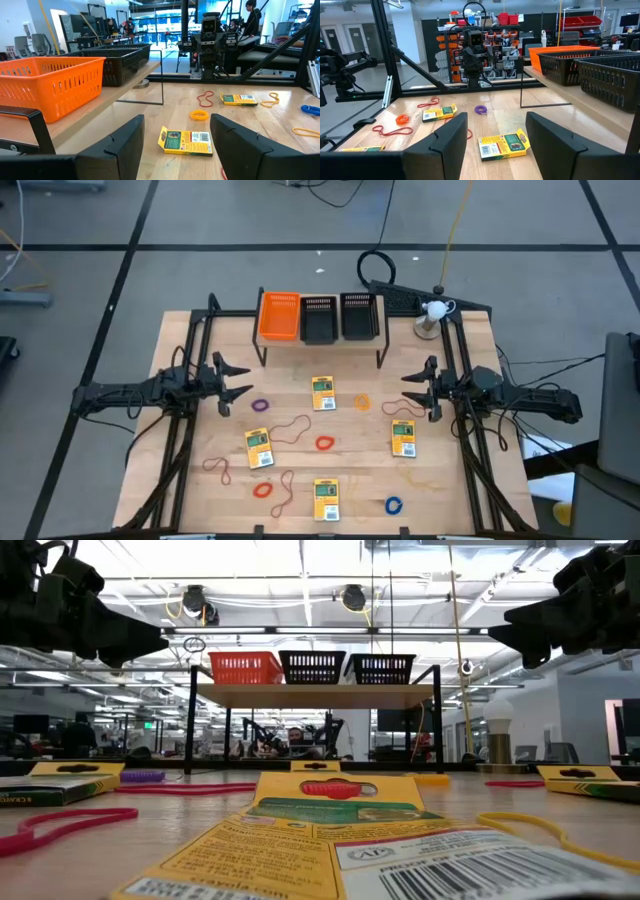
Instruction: Pick & Place Office Desk Supplies
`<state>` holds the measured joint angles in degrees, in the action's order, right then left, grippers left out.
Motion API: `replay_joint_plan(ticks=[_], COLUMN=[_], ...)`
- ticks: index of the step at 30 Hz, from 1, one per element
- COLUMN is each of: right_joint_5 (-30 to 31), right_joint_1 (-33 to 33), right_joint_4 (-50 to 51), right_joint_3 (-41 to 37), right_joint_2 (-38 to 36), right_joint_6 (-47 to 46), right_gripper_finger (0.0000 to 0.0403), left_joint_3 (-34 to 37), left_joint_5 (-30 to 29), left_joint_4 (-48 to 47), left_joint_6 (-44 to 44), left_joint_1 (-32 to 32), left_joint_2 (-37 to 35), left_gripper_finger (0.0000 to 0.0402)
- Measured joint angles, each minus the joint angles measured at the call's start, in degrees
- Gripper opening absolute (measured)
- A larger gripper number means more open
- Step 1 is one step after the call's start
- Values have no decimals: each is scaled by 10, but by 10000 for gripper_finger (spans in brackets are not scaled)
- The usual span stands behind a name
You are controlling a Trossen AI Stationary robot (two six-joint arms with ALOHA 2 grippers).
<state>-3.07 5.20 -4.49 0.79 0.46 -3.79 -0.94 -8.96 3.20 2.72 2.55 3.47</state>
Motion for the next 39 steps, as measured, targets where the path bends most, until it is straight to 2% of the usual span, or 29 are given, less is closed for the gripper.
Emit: replay_joint_plan(ticks=[33, 37, 39], right_joint_5=[0, 0, 0], right_joint_1=[0, 0, 0], right_joint_4=[-2, -12, -13], right_joint_3=[0, 0, 0], right_joint_2=[0, 0, 0], right_joint_6=[0, 0, -4], right_gripper_finger=[192, 192, 192], left_joint_3=[0, 0, 0], left_joint_5=[0, -1, 0], left_joint_4=[0, 2, 4], left_joint_6=[1, 59, 54], left_joint_1=[0, 0, 0], left_joint_2=[0, 0, 0], left_gripper_finger=[225, 225, 225])
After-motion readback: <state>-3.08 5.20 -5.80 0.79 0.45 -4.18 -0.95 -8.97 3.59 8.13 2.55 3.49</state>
